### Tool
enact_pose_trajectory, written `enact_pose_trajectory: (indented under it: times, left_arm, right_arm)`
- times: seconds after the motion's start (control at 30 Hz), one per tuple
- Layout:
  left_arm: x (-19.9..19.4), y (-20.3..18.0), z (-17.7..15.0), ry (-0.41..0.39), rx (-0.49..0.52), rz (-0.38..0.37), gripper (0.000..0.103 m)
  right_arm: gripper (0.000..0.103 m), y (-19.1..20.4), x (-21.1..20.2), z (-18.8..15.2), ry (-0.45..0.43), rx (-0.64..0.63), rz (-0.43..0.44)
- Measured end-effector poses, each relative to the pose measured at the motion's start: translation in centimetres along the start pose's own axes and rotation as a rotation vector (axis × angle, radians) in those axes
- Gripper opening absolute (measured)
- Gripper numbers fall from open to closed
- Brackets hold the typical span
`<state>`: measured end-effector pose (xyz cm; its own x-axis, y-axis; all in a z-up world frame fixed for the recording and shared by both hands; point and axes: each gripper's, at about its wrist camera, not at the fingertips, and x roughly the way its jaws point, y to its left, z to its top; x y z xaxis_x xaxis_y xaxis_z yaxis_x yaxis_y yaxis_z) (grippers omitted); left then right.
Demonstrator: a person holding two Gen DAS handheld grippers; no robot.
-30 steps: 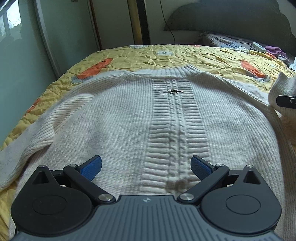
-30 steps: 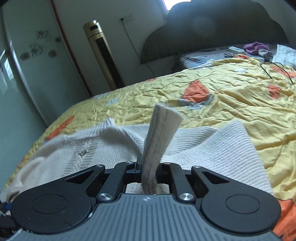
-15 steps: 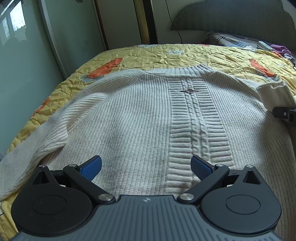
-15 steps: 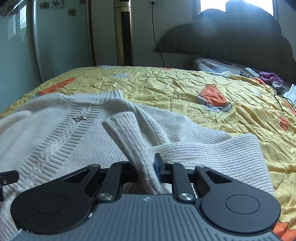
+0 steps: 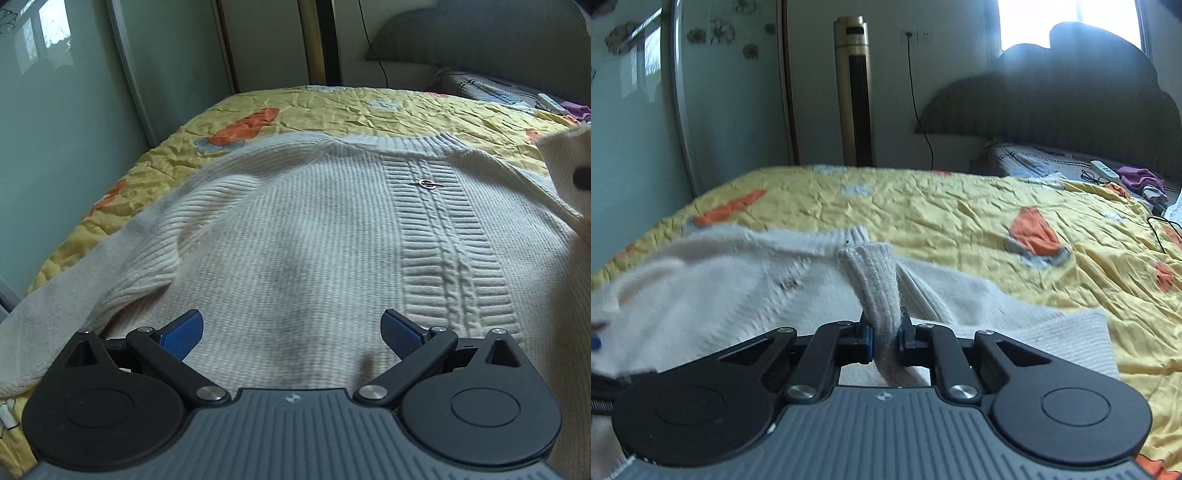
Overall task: Fold small clothes
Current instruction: 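Lift the sleeve with the right gripper and carry it across the cardigan back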
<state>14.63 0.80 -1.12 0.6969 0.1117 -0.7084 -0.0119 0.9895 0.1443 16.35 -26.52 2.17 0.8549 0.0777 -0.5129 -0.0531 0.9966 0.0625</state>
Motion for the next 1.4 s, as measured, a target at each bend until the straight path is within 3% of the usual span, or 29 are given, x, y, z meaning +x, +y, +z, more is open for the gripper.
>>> enact_pose_trajectory:
  times: [0.27,0.97,1.4]
  left_arm:
    - [-0.2,0.6,-1.0,-0.030,0.023,-0.022,0.103]
    - [-0.9,2.0,-2.0,-0.053,0.029,0.031,0.103]
    - [-1.5,3.2,-2.2,-0.052,0.022,0.055,0.103]
  right_arm:
    - [0.017,3.2,1.5,1.9,-0.028,-0.007,0.017]
    - [0.017,11.3,5.2,3.7,-0.015,-0.045,0.151]
    - [0.017,15.2,8.0,4.1,-0.009,-0.071,0.190]
